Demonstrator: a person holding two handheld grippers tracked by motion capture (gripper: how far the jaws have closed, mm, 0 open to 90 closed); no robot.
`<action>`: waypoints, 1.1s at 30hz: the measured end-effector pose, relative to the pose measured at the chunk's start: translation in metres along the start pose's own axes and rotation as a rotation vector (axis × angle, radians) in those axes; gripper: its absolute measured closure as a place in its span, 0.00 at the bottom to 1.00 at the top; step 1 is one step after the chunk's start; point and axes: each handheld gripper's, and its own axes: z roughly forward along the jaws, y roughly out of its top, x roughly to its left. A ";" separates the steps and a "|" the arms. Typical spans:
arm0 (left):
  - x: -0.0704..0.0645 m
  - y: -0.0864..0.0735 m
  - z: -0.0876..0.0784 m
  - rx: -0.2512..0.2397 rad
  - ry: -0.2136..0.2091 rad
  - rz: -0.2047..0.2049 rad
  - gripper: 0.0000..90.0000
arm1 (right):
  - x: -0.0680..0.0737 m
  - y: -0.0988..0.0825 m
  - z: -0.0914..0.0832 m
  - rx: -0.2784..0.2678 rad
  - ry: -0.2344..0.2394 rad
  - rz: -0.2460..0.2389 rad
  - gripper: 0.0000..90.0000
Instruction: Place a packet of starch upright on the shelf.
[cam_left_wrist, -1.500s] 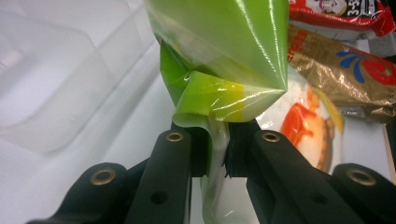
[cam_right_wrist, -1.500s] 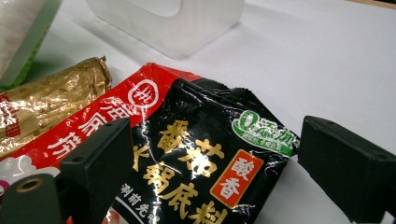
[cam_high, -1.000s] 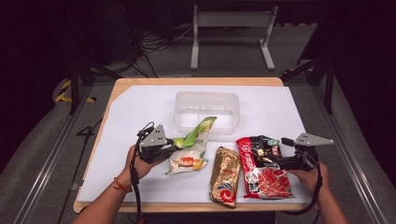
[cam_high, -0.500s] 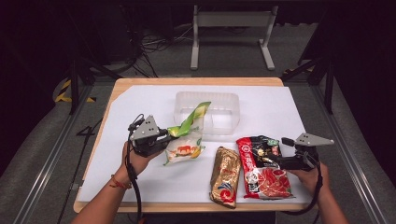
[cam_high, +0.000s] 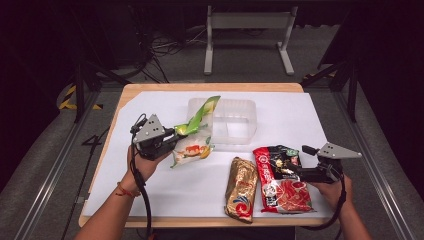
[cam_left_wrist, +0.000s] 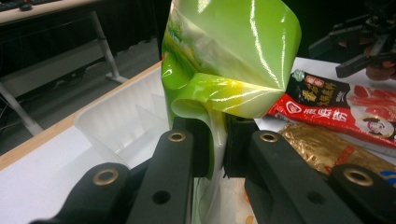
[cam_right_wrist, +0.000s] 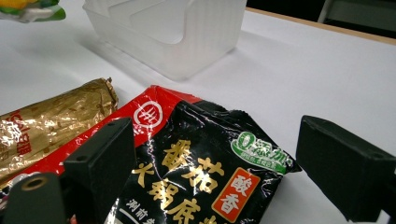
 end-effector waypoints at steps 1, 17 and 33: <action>0.001 0.001 -0.001 -0.004 0.004 -0.002 0.93 | 0.001 0.000 0.000 -0.003 -0.003 -0.006 0.14; 0.028 0.027 0.025 -0.020 0.129 -0.070 0.93 | 0.001 -0.001 0.002 0.023 -0.014 -0.020 0.14; 0.044 0.048 0.078 0.066 0.306 -0.111 0.93 | -0.002 -0.003 0.004 0.033 -0.013 -0.009 0.14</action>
